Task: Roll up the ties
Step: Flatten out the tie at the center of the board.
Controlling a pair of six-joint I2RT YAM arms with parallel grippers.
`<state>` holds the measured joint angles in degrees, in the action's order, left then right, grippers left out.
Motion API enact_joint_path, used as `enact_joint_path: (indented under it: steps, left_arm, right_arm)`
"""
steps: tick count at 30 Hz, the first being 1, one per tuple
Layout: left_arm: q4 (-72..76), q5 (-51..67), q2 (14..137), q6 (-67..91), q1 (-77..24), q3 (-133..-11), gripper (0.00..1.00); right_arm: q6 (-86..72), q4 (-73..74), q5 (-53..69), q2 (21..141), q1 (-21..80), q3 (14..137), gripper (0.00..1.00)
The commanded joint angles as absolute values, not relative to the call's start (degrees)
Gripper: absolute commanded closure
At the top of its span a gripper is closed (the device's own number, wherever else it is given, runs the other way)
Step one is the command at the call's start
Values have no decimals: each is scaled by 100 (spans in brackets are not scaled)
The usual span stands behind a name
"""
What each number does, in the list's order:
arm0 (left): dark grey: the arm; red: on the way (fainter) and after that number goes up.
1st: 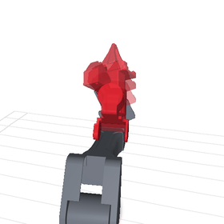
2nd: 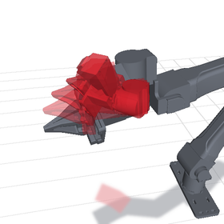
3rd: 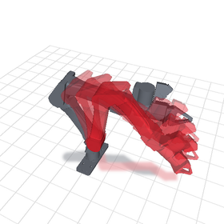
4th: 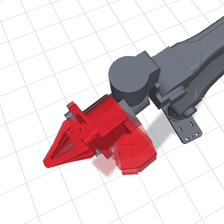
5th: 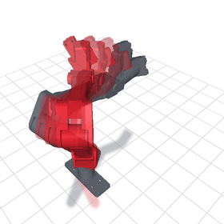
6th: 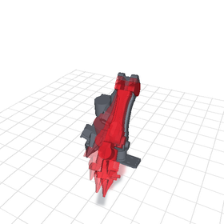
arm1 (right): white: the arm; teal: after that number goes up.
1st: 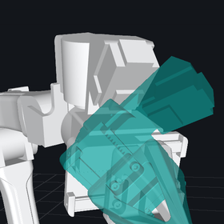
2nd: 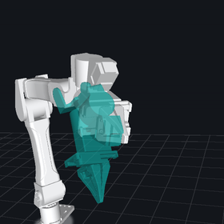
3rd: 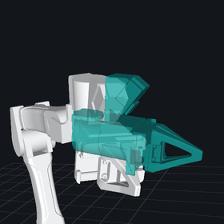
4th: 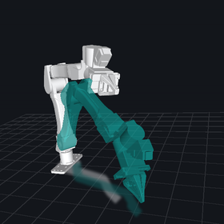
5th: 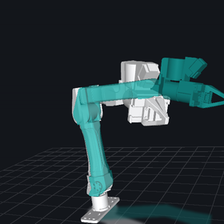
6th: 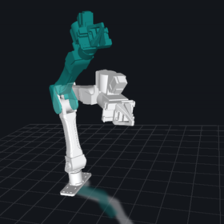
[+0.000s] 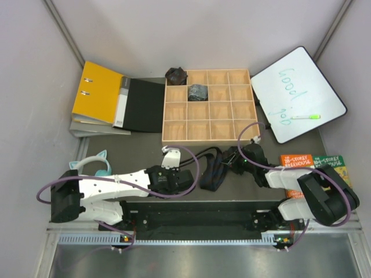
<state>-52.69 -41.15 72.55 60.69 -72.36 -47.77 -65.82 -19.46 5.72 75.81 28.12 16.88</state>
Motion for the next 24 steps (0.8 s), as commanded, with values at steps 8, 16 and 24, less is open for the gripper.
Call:
enact_joint_path:
  steps: [8, 16, 24]
  left_arm:
    - [-5747, -4350, 7277, 6327, -7216, -4869, 100]
    - [-6135, -4403, 6733, 6723, -7216, -4764, 100]
    - [-6003, -4280, 6688, 6776, -7225, -4588, 100]
  right_arm:
    - [-6504, -1767, 483, 7998, 2874, 1538, 51]
    - [-6539, -1722, 325, 7892, 2874, 1512, 52]
    - [-6556, -2003, 457, 8261, 2874, 1564, 71]
